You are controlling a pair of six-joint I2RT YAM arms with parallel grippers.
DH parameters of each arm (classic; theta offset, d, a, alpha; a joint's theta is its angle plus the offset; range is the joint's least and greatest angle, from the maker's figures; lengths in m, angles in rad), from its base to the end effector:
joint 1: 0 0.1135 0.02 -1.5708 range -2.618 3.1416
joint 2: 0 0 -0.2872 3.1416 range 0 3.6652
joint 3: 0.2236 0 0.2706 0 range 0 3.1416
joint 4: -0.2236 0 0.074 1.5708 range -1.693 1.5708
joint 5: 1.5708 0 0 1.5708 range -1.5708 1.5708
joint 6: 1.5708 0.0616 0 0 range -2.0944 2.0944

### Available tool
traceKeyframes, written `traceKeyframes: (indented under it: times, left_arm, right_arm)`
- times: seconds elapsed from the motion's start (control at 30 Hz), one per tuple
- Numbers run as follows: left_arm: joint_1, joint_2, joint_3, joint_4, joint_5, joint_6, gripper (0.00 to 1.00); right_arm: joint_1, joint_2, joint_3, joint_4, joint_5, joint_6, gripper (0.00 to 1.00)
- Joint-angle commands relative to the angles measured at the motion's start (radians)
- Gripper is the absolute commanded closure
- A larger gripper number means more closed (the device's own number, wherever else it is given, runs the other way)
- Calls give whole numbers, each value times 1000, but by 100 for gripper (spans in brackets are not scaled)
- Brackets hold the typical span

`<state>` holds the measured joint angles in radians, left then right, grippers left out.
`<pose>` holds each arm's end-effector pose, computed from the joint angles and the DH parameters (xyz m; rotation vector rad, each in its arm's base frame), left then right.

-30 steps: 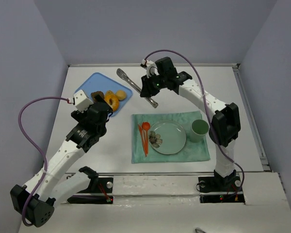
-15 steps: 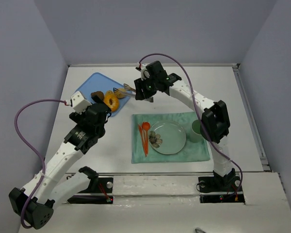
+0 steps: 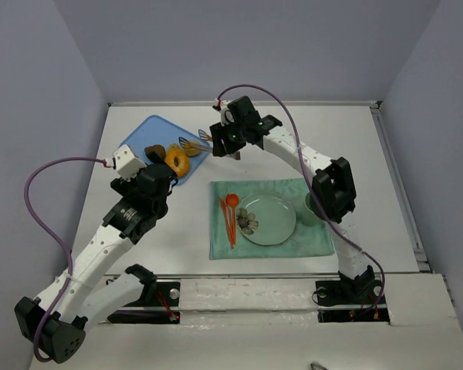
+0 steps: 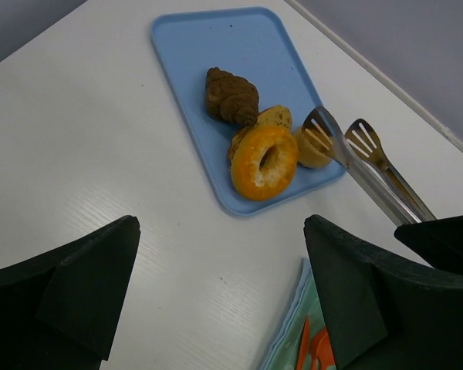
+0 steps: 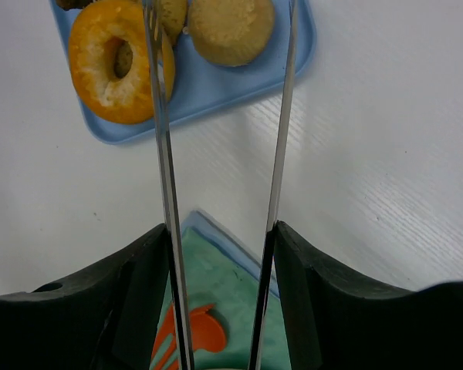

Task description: Place the bread

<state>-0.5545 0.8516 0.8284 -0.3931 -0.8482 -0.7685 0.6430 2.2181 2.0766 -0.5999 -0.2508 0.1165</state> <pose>0.1951 -0.0665 0.3370 -0.7054 1.7018 -0.0774 0.4402 0.3489 0.2745 -0.7457 2.2602 0.6660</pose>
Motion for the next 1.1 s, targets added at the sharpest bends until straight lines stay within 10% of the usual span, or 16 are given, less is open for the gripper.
traceKeyframes:
  times: [0.0, 0.37, 0.77, 1.07]
  left_arm:
    - [4, 10, -5, 13, -71, -26, 1]
    - [4, 23, 0, 3, -78, -34, 1]
    - [4, 23, 12, -12, -71, -57, 1]
    - [5, 46, 14, 23, 0, -55, 1]
  right_arm:
    - [6, 49, 100, -11, 10, -12, 40]
    - [27, 101, 137, -54, -35, -27, 41]
    - [27, 5, 160, -38, 79, -12, 76]
    - [27, -443, -356, 98, 228, 28, 80]
